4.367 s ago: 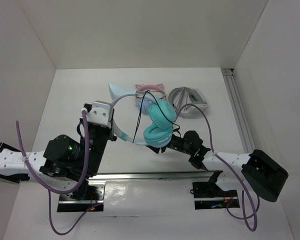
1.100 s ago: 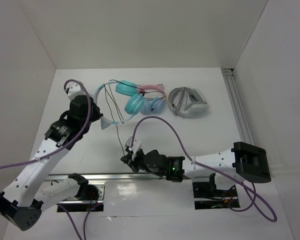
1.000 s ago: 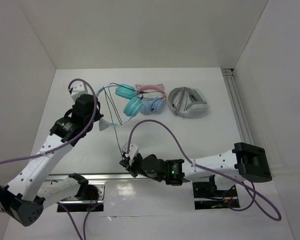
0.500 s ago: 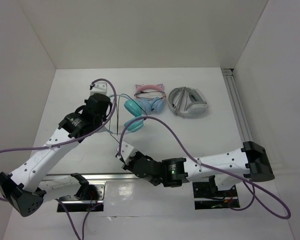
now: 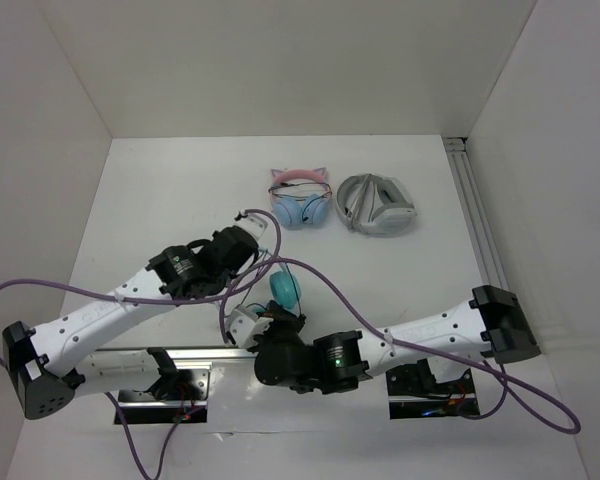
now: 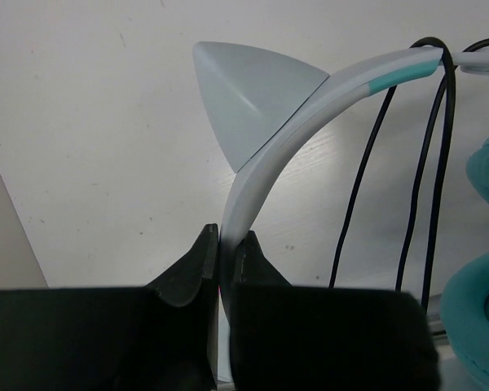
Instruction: Wrap the headphones
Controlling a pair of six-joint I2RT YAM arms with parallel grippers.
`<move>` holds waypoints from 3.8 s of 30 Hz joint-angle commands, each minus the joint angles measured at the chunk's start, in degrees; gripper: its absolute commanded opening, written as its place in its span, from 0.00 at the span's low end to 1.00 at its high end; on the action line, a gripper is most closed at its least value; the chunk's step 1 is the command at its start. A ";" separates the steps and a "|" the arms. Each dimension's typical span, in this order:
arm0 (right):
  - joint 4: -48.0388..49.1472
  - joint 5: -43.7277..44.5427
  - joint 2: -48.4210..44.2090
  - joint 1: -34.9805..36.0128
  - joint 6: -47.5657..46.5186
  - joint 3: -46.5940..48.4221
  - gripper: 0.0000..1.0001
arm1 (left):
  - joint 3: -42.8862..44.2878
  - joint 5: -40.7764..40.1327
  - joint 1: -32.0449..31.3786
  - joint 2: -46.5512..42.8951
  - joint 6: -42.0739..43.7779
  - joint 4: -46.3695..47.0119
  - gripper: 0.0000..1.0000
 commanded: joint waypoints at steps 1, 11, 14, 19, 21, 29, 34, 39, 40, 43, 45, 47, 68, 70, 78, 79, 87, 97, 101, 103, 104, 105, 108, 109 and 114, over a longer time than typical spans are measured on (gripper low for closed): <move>-0.67 8.83 0.07 0.06 -3.33 0.33 0.00 | 0.83 -1.27 -2.46 0.70 -1.06 -1.02 0.00; 16.30 13.77 -4.85 -0.73 -11.95 -13.73 0.00 | 3.82 9.53 -6.06 0.00 0.78 -4.98 0.00; 11.91 12.01 -5.46 -1.96 -8.00 -12.86 0.04 | 5.76 9.54 -6.59 0.00 0.78 -7.00 0.00; 8.21 9.21 -7.31 -4.16 -6.06 -11.45 0.09 | 8.66 9.54 -6.59 1.13 1.31 -9.12 0.00; 6.02 7.02 -9.06 -6.17 -4.57 -10.93 0.13 | 8.66 9.54 -6.59 1.75 1.83 -9.12 0.00; -0.22 -11.44 -13.29 -15.40 -2.10 -7.15 0.32 | 9.19 8.76 -6.59 4.65 3.07 -9.65 0.00; -3.57 -21.64 -12.58 -22.17 -0.78 -5.21 0.37 | 9.19 7.17 -6.59 6.93 2.54 -9.65 0.00; -2.96 -24.55 -11.53 -25.51 0.27 -7.05 0.43 | 10.77 7.25 -6.07 6.42 2.54 -9.65 0.00; -2.96 -25.07 -11.01 -26.56 0.27 -7.06 0.43 | 10.77 7.95 -6.07 6.41 2.54 -9.65 0.00; -1.82 -28.14 -11.00 -28.93 0.80 -7.06 0.53 | 10.77 9.89 -4.84 4.31 2.54 -9.65 0.00; -1.12 -28.68 -11.00 -29.47 1.33 -7.06 0.60 | 10.77 10.51 -4.23 3.25 3.06 -9.65 0.00; -1.11 -29.47 -11.00 -30.61 1.33 -7.06 0.75 | 10.77 11.99 -4.22 2.19 3.07 -9.04 0.00; -8.93 -13.85 -24.17 -35.62 12.47 -2.41 1.00 | 9.19 15.34 -0.62 6.94 3.07 -3.32 0.00; -10.06 -9.53 -27.50 -35.62 18.01 -1.18 1.00 | 9.19 16.48 0.00 8.69 2.28 -1.66 0.00; -21.40 -8.47 -33.85 -35.62 29.71 8.75 1.00 | 18.67 17.63 0.00 23.95 -4.66 3.97 0.00; -22.37 -7.60 -34.55 -35.62 30.85 9.46 1.00 | 20.33 19.37 0.00 25.82 -6.32 6.07 0.00; -31.07 -5.56 -36.48 -35.62 31.39 18.33 1.00 | 29.47 24.14 -1.75 43.57 -14.86 16.81 0.00; -34.07 -7.50 -38.69 -35.62 31.39 18.87 1.00 | 51.29 19.12 -8.00 66.16 -24.17 18.04 0.00; -34.68 -8.03 -40.52 -35.62 31.39 18.35 1.00 | 51.90 18.59 -8.00 68.19 -26.03 18.04 0.00; -34.68 -8.56 -41.40 -35.62 31.39 17.47 1.00 | 51.90 18.59 -8.00 68.20 -26.55 18.04 0.00; -34.08 -9.16 -42.11 -35.62 31.39 16.59 1.00 | 51.90 18.59 -8.52 68.20 -26.55 18.04 0.06; -34.07 -9.69 -42.11 -35.62 31.39 15.89 1.00 | 51.38 18.59 -8.53 68.20 -27.08 18.04 0.15; -33.54 -11.18 -42.11 -35.62 31.39 15.27 1.00 | 48.84 18.06 -8.53 65.66 -27.08 19.00 0.46; -33.54 -11.19 -42.11 -35.62 31.39 15.26 1.00 | 48.22 17.46 -8.53 64.95 -27.08 19.01 0.47; -32.93 -14.26 -42.64 -35.62 32.62 14.12 1.00 | 42.95 16.83 -8.53 56.18 -26.55 21.54 1.00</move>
